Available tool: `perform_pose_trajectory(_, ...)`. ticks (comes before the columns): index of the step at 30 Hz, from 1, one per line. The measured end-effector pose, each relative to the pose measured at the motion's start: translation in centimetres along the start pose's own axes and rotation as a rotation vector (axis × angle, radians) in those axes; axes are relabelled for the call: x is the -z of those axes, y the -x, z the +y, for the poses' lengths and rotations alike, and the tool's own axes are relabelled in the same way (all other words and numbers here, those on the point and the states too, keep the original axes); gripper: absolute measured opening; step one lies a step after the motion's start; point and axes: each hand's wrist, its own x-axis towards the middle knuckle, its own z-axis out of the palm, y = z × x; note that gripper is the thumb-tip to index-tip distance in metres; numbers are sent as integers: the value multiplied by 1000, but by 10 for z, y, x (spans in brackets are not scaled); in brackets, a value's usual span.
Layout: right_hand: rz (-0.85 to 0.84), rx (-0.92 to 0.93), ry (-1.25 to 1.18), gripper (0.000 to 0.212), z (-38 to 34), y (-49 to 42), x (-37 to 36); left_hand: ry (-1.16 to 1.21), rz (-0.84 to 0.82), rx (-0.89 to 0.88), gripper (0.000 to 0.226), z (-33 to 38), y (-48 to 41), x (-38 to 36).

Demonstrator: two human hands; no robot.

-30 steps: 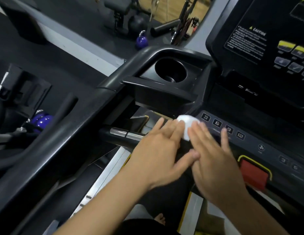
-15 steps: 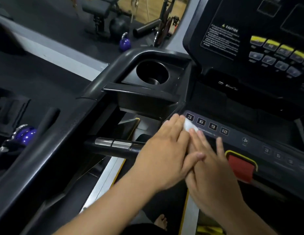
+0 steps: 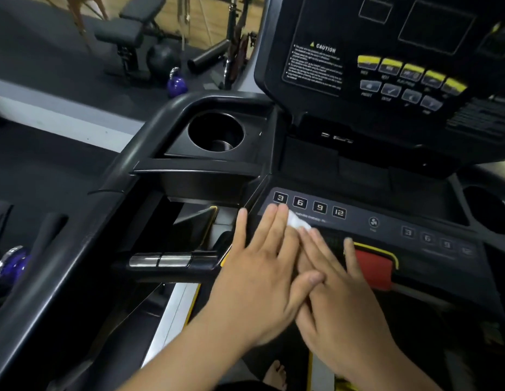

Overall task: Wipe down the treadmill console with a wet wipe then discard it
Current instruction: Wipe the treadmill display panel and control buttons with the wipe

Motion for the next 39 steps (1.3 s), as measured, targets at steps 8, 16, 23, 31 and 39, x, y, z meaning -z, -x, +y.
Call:
perform_pose_trajectory(8, 69, -49, 30, 62, 20, -44, 9, -76, 42, 51, 72, -7, -40, 3)
perform_pose_trajectory(16, 8, 42, -15, 73, -7, -66, 11, 309, 29, 194, 66, -29, -28, 15)
perform_pose_trajectory(23, -2, 147, -87, 66, -43, -34, -3, 346, 179, 259, 44, -36, 23, 18)
perform_pose_trajectory(31, 79, 210, -83, 64, -33, -6, -18, 185, 113, 157, 54, -30, 54, 9)
perform_pose_trajectory(39, 138, 13, 31, 59, 16, -41, 2, -62, 39, 83, 72, -12, -18, 3)
